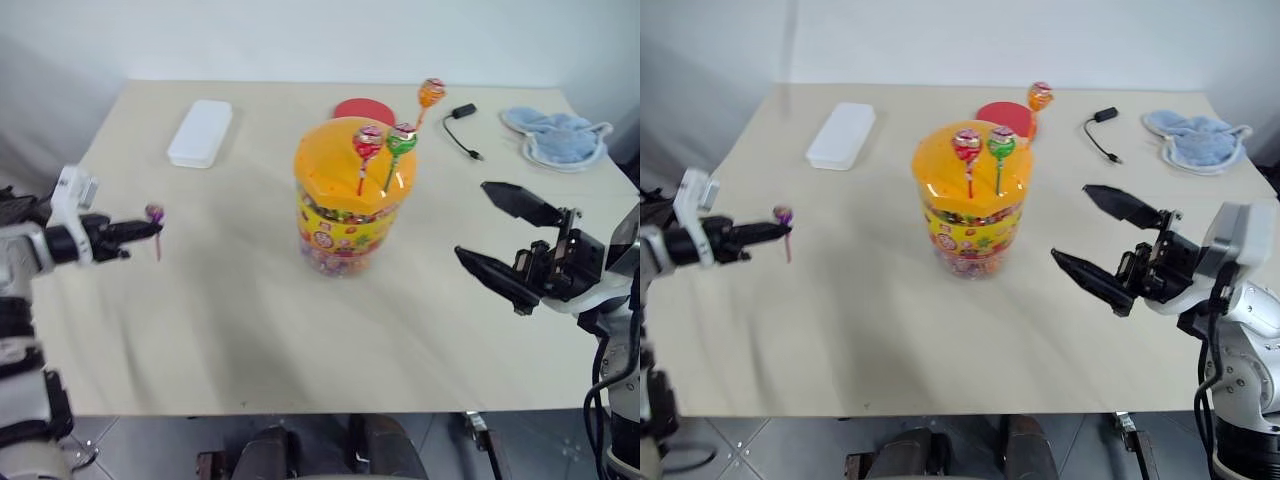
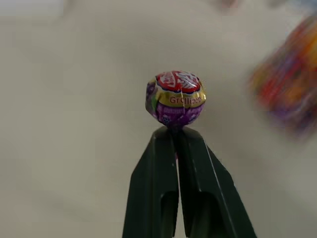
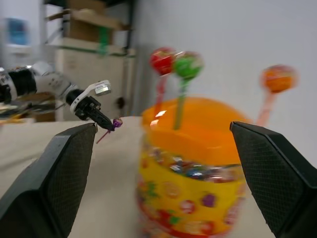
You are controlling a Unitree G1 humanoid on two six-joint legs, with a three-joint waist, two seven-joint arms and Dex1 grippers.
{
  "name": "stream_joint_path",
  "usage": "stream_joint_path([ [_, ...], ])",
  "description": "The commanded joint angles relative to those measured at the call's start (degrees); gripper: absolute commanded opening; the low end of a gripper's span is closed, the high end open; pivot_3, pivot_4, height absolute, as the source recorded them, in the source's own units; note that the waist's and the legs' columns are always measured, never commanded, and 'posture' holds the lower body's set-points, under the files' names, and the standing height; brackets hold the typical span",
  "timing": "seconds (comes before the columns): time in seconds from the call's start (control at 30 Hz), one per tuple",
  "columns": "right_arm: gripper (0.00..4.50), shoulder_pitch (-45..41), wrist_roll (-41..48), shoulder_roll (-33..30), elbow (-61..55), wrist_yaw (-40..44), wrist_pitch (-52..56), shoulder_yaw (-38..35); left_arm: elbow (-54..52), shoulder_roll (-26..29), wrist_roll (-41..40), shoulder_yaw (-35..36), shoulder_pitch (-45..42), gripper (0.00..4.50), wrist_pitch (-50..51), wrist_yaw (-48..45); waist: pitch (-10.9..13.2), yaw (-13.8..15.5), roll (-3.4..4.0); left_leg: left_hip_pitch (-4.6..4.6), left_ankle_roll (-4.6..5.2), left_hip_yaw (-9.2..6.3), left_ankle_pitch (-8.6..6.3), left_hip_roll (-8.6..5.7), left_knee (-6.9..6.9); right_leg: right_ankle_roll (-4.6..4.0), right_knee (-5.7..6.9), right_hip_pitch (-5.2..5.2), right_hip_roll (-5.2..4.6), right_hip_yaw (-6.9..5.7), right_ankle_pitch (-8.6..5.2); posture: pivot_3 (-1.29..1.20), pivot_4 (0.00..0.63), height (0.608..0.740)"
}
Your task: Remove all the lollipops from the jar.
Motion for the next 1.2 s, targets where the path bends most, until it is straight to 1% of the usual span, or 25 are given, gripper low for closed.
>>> stream_joint_path([
  [0.03,4.50,0.02,-2.52,-1.07,1.67,6.51,-2.02,2.06,-12.63,1.83,-2.55,5.56,10.26,0.07,5.41,1.89,0.00,1.43,0.00,0.01,0.04,-0.03,-0.03,-0.02,0.05,-0.01,-0.03,0.07,-0.04,0.02,-0.01,0.00,0.150,0.740],
  [0.07,4.50,0.04,-3.21,-0.90,2.45,8.64,-2.94,2.91,-14.97,2.00,-2.29,6.47,14.19,0.07,5.74,2.63,-0.01,1.85,-0.01,0.00,0.07,-0.11,-0.04,-0.05,0.13,-0.02,-0.15,0.22,-0.15,-0.01,-0.01,0.00,0.150,0.740],
  [0.1,4.50,0.38,-4.90,-1.25,3.63,11.38,-4.32,4.07,-16.53,1.66,-1.76,7.43,17.74,0.07,5.58,3.86,-0.01,2.08,0.00,0.04,0.08,-0.18,-0.05,-0.05,0.20,-0.02,-0.23,0.36,-0.51,-0.06,-0.01,0.00,0.150,0.740],
  [0.13,4.50,0.69,-5.94,-1.42,4.58,13.65,-5.34,4.81,-17.53,0.93,-1.83,8.40,19.71,0.07,5.75,5.21,-0.03,2.24,0.03,0.23,0.10,-0.19,-0.07,-0.07,0.19,-0.02,-0.31,0.56,-0.62,-0.14,-0.01,0.00,0.150,0.740],
  [0.17,4.50,1.08,-6.76,-1.55,5.48,15.30,-6.29,5.13,-18.36,0.07,-2.21,9.08,20.71,0.07,6.09,6.50,-0.03,2.34,0.03,0.42,0.12,-0.20,-0.13,-0.08,0.16,-0.02,-0.42,0.77,-0.66,-0.18,-0.01,0.00,0.150,0.740],
  [0.23,4.50,1.60,-7.67,-1.65,6.87,17.34,-7.33,5.29,-19.75,-1.31,-3.11,9.33,21.29,0.07,6.45,8.55,-0.03,2.42,0.04,0.49,0.11,-0.20,-0.15,-0.08,0.11,-0.01,-0.49,0.83,-0.68,-0.18,-0.01,0.00,0.150,0.740],
  [0.33,4.50,2.80,-8.85,-1.95,8.45,19.97,-9.10,5.19,-20.78,-1.79,-2.41,7.00,22.93,0.07,4.73,10.30,-0.03,2.26,0.04,0.51,0.04,-0.18,-0.18,-0.08,0.06,-0.02,-0.42,0.77,-0.67,-0.19,-0.01,0.00,0.150,0.740],
  [0.37,4.50,3.24,-9.15,-2.03,8.61,20.60,-9.63,5.12,-21.20,-1.87,-2.46,6.63,23.46,0.53,4.50,10.67,-0.05,2.22,0.08,0.53,0.03,-0.16,-0.19,-0.08,0.01,-0.03,-0.39,0.75,-0.66,-0.19,-0.02,0.00,0.150,0.740],
  [0.47,4.50,3.89,-9.05,-2.08,8.74,20.66,-9.82,4.65,-22.48,-2.48,-4.47,7.30,24.18,1.24,6.24,10.96,-0.12,2.25,0.22,0.69,0.00,-0.09,-0.20,-0.08,-0.07,-0.05,-0.35,0.81,-0.65,-0.18,-0.03,0.00,0.150,0.740],
  [0.6,4.50,4.17,-9.04,-2.47,9.41,19.79,-10.02,3.32,-22.22,-1.76,-5.01,9.26,27.10,2.49,4.99,11.31,-0.14,1.99,0.24,0.82,-0.03,-0.02,-0.22,-0.07,-0.07,-0.08,-0.35,0.88,-0.67,-0.10,-0.05,0.00,0.150,0.740],
  [0.63,4.50,4.21,-9.04,-2.49,9.60,19.64,-10.10,2.94,-21.80,-1.77,-5.40,10.00,27.49,2.73,4.42,11.24,-0.14,1.84,0.24,0.84,-0.04,-0.02,-0.23,-0.06,-0.08,-0.09,-0.34,0.88,-0.66,-0.10,-0.05,0.00,0.150,0.740],
  [0.77,4.50,4.21,-8.50,-2.11,10.65,16.87,-10.12,-0.45,-19.24,-2.01,-7.17,14.25,28.66,3.88,-4.06,8.63,-0.13,1.21,0.25,0.88,-0.11,-0.04,-0.26,-0.01,-0.12,-0.27,-0.25,0.86,-0.67,-0.14,-0.15,0.00,0.150,0.740],
  [0.83,4.50,3.83,-7.81,-3.20,12.74,13.75,-9.19,-4.89,-18.17,-1.46,-10.41,19.86,28.41,4.44,-11.50,2.73,-0.10,1.14,0.22,0.87,-0.12,-0.03,-0.27,0.01,-0.13,-0.31,-0.24,0.83,-0.66,-0.16,-0.18,0.00,0.150,0.740],
  [0.9,4.50,3.59,-6.51,-3.88,14.21,11.16,-7.53,-8.30,-18.82,-0.96,-14.12,24.17,29.68,4.48,-17.03,-4.90,-0.09,1.09,0.19,0.83,-0.15,-0.03,-0.30,0.02,-0.12,-0.34,-0.26,0.79,-0.67,-0.20,-0.19,0.00,0.150,0.740],
  [0.97,4.50,2.44,-5.59,-4.08,15.82,8.91,-6.21,-10.26,-19.53,-0.44,-19.04,27.09,29.27,4.48,-15.71,-8.91,-0.09,1.04,0.21,0.84,-0.14,-0.03,-0.38,0.02,-0.12,-0.37,-0.28,0.80,-0.72,-0.20,-0.21,0.00,0.150,0.740],
  [1.03,4.50,-0.58,-4.84,-4.31,18.74,4.95,-3.92,-11.61,-21.74,0.02,-24.60,28.37,25.80,4.48,-12.59,-8.83,-0.06,1.09,0.26,0.86,-0.13,-0.05,-0.39,0.02,-0.12,-0.40,-0.27,0.82,-0.72,-0.22,-0.23,0.00,0.150,0.740],
  [1.07,4.50,-2.67,-4.62,-4.08,20.29,2.99,-3.13,-11.91,-23.28,-0.34,-26.18,27.95,23.36,4.48,-12.82,-7.47,-0.05,1.12,0.26,0.85,-0.13,-0.05,-0.38,0.02,-0.11,-0.40,-0.27,0.82,-0.73,-0.22,-0.23,0.00,0.150,0.740],
  [1.17,4.50,-10.78,-4.03,-2.00,23.21,-2.12,-1.81,-10.64,-29.76,-3.37,-31.97,24.49,15.67,4.48,-13.33,-3.39,-0.05,1.12,0.26,0.85,-0.09,-0.05,-0.36,0.00,-0.01,-0.39,-0.28,0.86,-0.78,-0.20,-0.22,0.00,0.150,0.740],
  [1.2,4.50,-13.07,-4.72,-1.87,23.83,-3.75,-0.48,-9.35,-31.23,-4.25,-33.61,23.34,13.74,4.48,-13.20,-2.66,-0.07,1.02,0.37,0.85,-0.10,-0.04,-0.35,-0.01,-0.01,-0.38,-0.27,0.85,-0.79,-0.20,-0.21,0.00,0.150,0.740],
])
